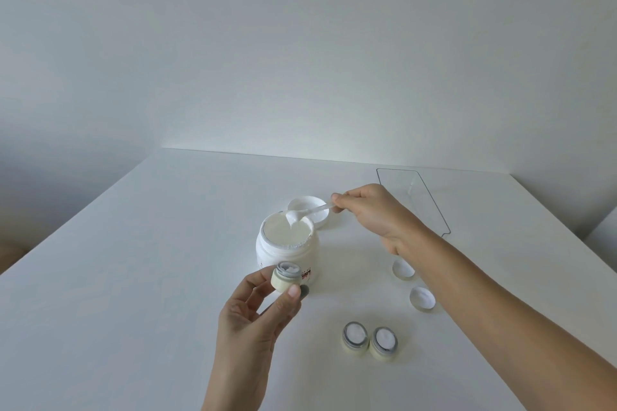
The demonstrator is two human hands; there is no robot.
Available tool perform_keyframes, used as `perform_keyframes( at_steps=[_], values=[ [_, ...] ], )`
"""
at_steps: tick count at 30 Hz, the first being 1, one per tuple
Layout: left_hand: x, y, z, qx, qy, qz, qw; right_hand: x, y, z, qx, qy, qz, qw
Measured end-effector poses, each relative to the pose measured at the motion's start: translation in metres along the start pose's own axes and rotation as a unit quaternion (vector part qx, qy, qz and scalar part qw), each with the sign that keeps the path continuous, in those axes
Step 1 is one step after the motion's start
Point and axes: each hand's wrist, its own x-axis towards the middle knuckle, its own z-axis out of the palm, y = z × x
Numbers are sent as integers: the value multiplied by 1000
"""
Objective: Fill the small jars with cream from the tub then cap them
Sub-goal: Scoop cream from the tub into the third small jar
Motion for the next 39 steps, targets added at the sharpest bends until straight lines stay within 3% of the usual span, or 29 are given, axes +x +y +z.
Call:
perform_keyframes(
  at_steps=[15,20,24,28,32,36,39],
  values=[
    [-2,-1,2,-3,-44,6,999,-44,13,1,-149,32,-54,987],
    [-3,0,2,-4,-42,-9,999,-51,12,-4,-121,65,-70,988],
    [-4,0,3,-13,-34,-28,999,-60,14,4,-104,122,-154,975],
    [-4,-1,4,-24,-27,-37,999,-67,27,18,-152,214,-292,920],
    [-3,-2,2,-31,-25,-38,998,-74,36,24,-258,300,-436,808],
    [-3,-1,3,-36,-24,-32,999,-80,42,23,-331,331,-536,703],
    [-3,-1,4,-30,-27,-32,999,-83,47,20,-362,328,-569,662]
  ],
)
